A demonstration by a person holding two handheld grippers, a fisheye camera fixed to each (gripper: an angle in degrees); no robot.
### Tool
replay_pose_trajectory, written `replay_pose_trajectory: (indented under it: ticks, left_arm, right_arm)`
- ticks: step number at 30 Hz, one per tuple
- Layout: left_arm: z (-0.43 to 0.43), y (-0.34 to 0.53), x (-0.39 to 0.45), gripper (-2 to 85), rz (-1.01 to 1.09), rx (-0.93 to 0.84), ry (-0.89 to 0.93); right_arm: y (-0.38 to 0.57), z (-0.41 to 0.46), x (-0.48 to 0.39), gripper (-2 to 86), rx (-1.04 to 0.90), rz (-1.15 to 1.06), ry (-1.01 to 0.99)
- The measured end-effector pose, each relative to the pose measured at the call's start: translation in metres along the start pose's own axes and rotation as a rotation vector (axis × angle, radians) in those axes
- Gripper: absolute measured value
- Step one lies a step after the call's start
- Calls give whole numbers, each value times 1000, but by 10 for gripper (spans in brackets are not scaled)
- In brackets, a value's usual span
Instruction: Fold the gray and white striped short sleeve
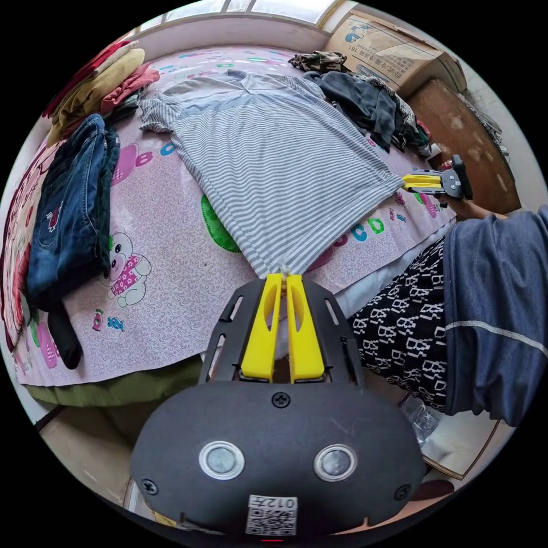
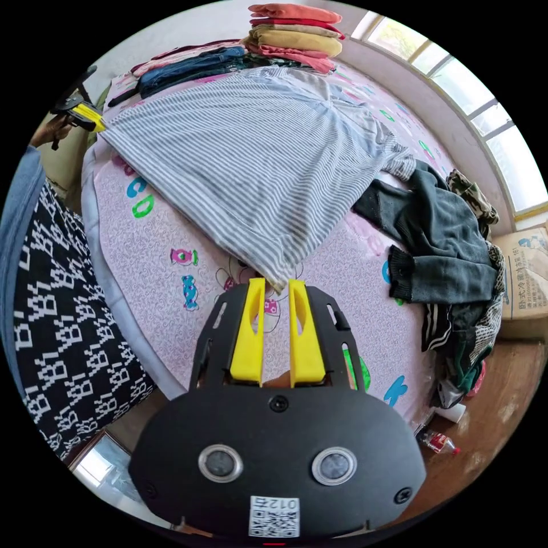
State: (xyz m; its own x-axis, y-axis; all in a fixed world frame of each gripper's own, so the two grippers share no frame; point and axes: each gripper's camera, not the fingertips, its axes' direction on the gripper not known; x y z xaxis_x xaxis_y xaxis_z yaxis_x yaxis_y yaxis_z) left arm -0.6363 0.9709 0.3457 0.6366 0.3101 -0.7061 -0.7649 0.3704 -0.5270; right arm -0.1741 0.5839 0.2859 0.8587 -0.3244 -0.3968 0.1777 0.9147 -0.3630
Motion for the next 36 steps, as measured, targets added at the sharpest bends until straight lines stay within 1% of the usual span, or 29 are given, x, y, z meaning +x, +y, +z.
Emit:
replay_pose_trajectory:
  ticks: [2, 5, 8, 9, 10, 13, 15, 19, 22, 24, 26, 29, 31, 32, 34, 36]
  left_arm:
    - [8, 8, 1, -1, -23, -2, 0]
    - [15, 26, -1, -1, -76, 28, 72]
    - [21, 42, -17, 0, -185, 112, 208]
    - [24, 47, -26, 0, -229, 146, 289]
    - [30, 53, -37, 0, -277, 170, 366]
    - [41, 75, -56, 0, -366, 226, 500]
    - [43, 89, -60, 0, -400, 246, 484]
    - [35, 97, -51, 1, -415, 271, 302]
    - [28, 82, -42, 2, -393, 337, 213]
    - [32, 62, -36, 2, -345, 347, 198]
    - [44, 35, -29, 2, -286, 333, 211]
    - [81, -19, -13, 2, -183, 240, 230]
    - [116, -59, 2, 2, -119, 141, 242]
    - [125, -68, 5, 2, -110, 107, 245]
    - [155, -92, 23, 2, -41, -44, 226]
    - [170, -100, 40, 1, 27, -146, 230]
  right_arm:
    - [19, 9, -6, 74, -30, 2, -49]
    - [50, 10, 1, 72, 5, 114, -106]
    - [56, 10, 15, 73, 89, 231, -208]
    - [53, 16, 17, 74, 105, 252, -231]
    - [49, 25, 16, 77, 103, 249, -243]
    - [43, 53, 6, 81, 56, 197, -244]
    - [46, 68, 0, 82, 32, 174, -241]
    - [59, 91, -11, 62, 8, 134, -279]
    - [75, 97, -28, 31, -11, 70, -224]
    - [88, 96, -38, 22, 3, 36, -200]
    - [102, 95, -44, 17, 22, 29, -202]
    - [128, 96, -55, 12, 49, 11, -215]
    - [152, 102, -65, 10, 52, -18, -230]
    - [159, 103, -68, 10, 49, -27, -232]
    - [186, 113, -81, 8, 17, -78, -225]
    - [209, 122, -88, 6, -9, -102, -197]
